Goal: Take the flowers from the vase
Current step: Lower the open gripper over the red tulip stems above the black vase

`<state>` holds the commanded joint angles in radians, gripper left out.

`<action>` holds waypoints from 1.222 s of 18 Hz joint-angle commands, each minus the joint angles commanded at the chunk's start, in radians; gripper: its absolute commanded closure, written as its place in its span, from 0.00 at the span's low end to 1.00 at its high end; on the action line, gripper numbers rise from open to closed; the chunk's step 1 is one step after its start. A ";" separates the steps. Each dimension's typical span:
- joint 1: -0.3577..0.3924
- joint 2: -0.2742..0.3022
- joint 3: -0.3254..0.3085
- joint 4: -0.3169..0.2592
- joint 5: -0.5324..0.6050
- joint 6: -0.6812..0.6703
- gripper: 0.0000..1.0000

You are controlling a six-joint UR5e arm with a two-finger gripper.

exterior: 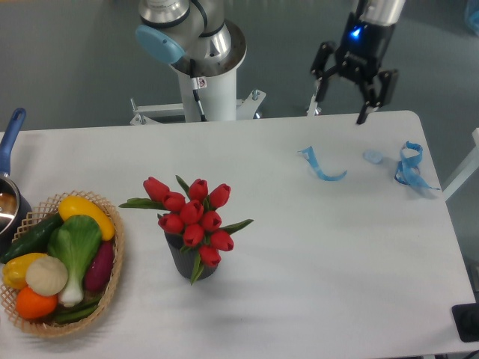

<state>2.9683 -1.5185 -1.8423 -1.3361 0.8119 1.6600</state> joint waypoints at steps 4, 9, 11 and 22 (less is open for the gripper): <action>-0.072 -0.037 -0.002 0.018 -0.023 -0.013 0.00; -0.169 -0.101 -0.017 0.136 -0.098 -0.078 0.00; -0.186 -0.129 -0.021 0.170 -0.118 -0.091 0.00; -0.284 -0.255 -0.032 0.239 -0.235 -0.118 0.00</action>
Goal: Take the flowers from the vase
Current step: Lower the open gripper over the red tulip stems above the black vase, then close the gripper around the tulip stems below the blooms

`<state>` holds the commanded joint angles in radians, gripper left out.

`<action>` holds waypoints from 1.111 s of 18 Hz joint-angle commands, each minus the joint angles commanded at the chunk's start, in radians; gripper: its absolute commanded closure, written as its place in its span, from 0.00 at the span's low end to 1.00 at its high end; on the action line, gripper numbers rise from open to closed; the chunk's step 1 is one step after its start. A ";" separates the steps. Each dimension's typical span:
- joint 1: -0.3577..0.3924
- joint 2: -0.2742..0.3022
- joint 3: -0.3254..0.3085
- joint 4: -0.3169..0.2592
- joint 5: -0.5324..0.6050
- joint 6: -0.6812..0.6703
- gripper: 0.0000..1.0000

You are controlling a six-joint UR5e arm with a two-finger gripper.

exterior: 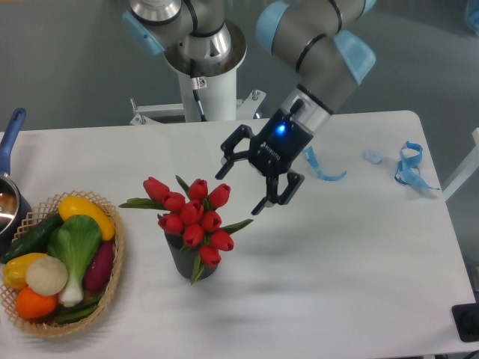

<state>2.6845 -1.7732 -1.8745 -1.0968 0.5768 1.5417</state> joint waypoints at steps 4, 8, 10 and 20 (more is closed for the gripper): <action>-0.026 -0.015 0.000 0.035 -0.009 -0.021 0.00; -0.061 -0.025 -0.006 0.066 -0.009 -0.035 0.00; -0.069 -0.031 -0.008 0.090 -0.009 -0.057 0.00; -0.091 -0.058 0.001 0.129 -0.009 -0.058 0.26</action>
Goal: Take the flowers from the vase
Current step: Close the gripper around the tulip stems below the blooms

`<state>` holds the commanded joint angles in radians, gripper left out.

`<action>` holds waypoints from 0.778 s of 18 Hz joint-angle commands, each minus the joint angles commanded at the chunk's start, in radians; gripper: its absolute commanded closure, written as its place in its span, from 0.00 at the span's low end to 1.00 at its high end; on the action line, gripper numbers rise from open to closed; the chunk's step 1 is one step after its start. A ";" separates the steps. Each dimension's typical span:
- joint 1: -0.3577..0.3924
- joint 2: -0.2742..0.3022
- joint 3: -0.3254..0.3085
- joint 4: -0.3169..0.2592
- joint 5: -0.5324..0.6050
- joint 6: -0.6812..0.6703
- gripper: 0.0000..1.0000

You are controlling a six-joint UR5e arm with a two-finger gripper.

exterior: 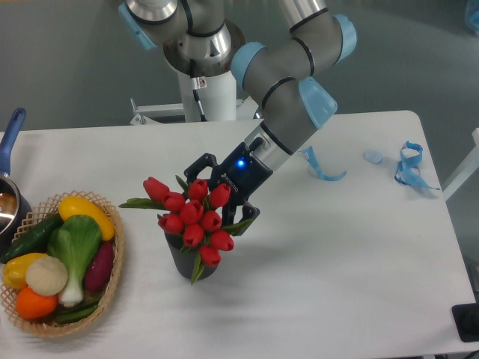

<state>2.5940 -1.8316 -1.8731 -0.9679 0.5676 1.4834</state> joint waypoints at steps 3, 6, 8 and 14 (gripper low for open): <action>0.002 0.000 0.005 0.000 0.000 0.000 0.40; 0.005 0.000 0.006 0.000 0.000 -0.011 0.52; 0.006 0.003 0.006 0.000 0.000 -0.037 0.64; 0.009 0.015 0.028 0.000 -0.002 -0.096 0.65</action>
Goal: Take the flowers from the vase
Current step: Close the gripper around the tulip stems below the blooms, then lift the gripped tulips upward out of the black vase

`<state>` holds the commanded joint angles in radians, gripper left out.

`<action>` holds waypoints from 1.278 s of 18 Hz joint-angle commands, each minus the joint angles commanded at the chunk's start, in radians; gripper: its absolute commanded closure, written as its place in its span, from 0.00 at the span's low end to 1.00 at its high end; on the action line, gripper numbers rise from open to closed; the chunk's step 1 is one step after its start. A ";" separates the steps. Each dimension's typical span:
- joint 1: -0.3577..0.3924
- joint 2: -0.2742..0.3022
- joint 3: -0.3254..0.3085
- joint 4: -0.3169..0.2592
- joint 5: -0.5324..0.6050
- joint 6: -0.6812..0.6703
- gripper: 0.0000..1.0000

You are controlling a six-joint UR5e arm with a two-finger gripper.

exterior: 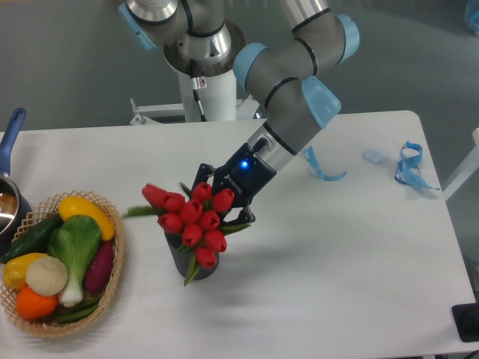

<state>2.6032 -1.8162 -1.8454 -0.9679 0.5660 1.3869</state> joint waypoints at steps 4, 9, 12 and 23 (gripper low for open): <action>-0.005 0.043 0.005 0.000 -0.034 -0.058 0.65; -0.006 0.086 0.058 0.000 -0.060 -0.192 0.64; -0.006 0.089 0.097 0.000 -0.061 -0.241 0.64; -0.006 0.144 0.169 -0.005 -0.055 -0.361 0.64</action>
<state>2.5970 -1.6721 -1.6766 -0.9725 0.5108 1.0263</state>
